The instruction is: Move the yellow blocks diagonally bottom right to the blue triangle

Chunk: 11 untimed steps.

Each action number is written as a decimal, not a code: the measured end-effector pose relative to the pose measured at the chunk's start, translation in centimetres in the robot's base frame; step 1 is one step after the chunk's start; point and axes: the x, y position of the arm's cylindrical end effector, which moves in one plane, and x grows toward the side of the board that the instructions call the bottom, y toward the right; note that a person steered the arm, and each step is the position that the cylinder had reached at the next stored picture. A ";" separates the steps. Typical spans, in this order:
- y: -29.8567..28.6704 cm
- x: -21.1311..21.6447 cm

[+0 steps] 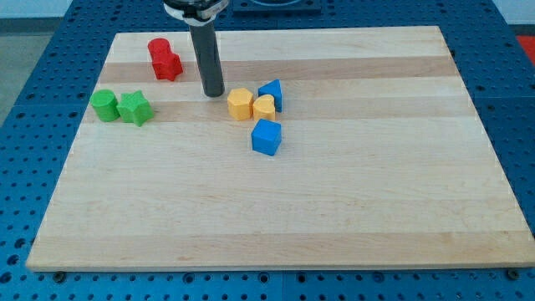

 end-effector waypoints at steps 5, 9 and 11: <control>3.0 2.1; 7.2 3.3; 9.4 6.0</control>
